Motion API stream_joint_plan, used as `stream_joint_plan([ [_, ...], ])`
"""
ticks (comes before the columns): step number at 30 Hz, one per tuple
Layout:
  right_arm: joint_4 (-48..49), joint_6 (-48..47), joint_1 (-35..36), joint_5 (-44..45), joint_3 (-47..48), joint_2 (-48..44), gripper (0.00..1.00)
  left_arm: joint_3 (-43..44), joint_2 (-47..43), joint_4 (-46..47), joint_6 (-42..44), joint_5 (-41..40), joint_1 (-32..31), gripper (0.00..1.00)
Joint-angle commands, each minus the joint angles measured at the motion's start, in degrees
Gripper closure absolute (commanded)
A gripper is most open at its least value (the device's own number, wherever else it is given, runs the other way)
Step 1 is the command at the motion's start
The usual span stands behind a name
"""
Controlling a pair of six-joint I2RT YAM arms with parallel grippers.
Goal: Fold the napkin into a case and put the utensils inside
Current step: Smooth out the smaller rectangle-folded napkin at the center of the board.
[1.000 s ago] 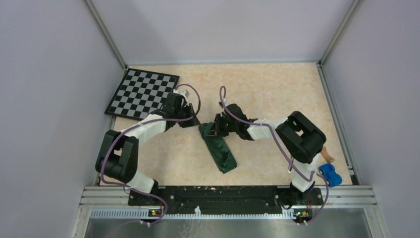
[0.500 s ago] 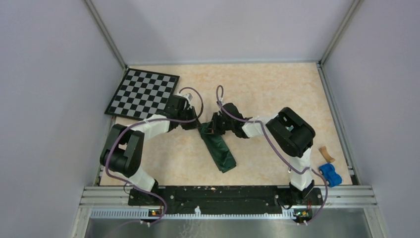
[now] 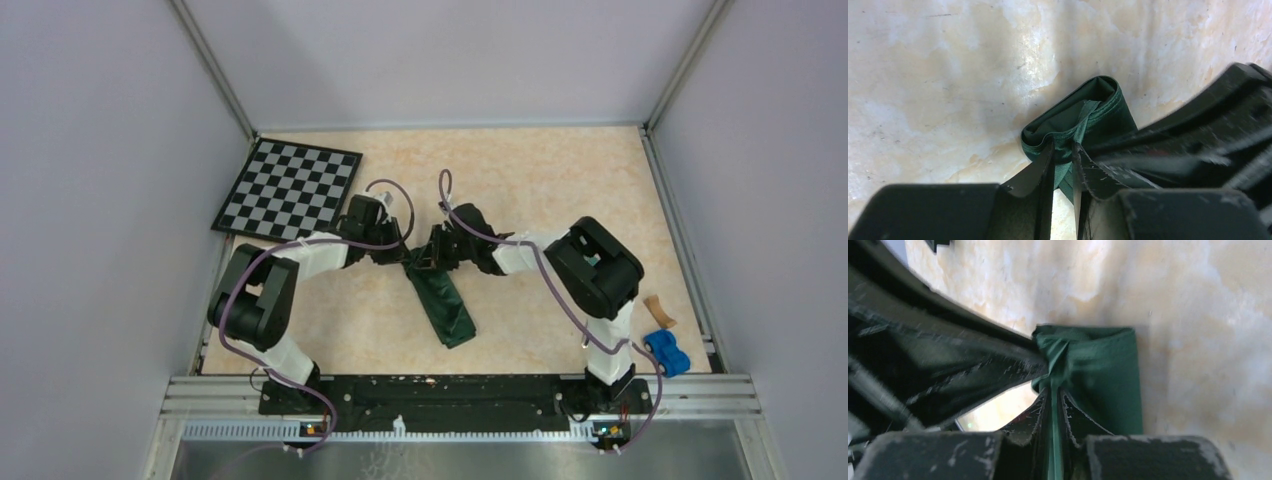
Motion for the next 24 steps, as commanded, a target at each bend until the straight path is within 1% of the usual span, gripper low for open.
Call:
stream_joint_plan([
  [1, -7.6, -8.9, 0.2, -1.2, -2.0, -10.4, 0.86, 0.4, -0.8, 0.6, -0.4, 0.9, -0.7, 0.76],
  [4, -11.6, -14.6, 1.2, 0.2, -5.6, -15.1, 0.73, 0.7, -0.8, 0.4, -0.6, 0.8, -1.2, 0.76],
  [5, -12.7, -16.3, 1.8, 0.9, -6.7, -16.5, 0.7, 0.8, -0.3, 0.1, -0.7, 0.5, -1.2, 0.76],
  [7, -15.7, -20.4, 3.5, 3.6, -8.0, -19.1, 0.63, 1.0, 1.5, -0.5, -1.4, -0.2, -1.2, 0.79],
  [9, -18.3, -24.9, 5.9, 7.6, -8.1, -20.9, 0.57, 1.1, 3.6, -1.3, -2.0, -1.2, -1.2, 0.79],
  [11, -22.2, -28.5, 8.8, 12.5, -6.8, -21.8, 0.51, 0.9, 5.6, -1.0, -2.4, -1.4, -1.2, 0.77],
  [12, -24.1, -30.2, 11.0, 15.4, -5.6, -21.8, 0.45, 0.7, 5.9, -0.8, -2.4, -1.5, -1.2, 0.75],
  [14, -27.6, -32.2, 13.5, 20.7, -3.3, -21.1, 0.37, -0.3, 3.9, 0.3, -2.5, -0.9, -1.2, 0.71],
  [16, -29.9, -32.7, 15.0, 24.1, -1.3, -20.2, 0.34, -0.7, 0.0, -0.3, -2.2, -0.8, -1.1, 0.65],
  [18, -31.1, -33.2, 16.1, 26.5, -0.2, -19.5, 0.32, 0.2, -4.4, -2.7, -1.2, -1.5, -0.9, 0.59],
  [20, -32.8, -33.6, 16.9, 28.6, 1.5, -18.3, 0.31, 1.4, -8.5, -6.1, -0.1, -2.9, -0.6, 0.55],
  [24, -37.4, -33.0, 19.3, 33.4, 6.6, -13.9, 0.33, 1.6, -16.3, -12.1, 1.3, -7.0, 0.8, 0.5],
])
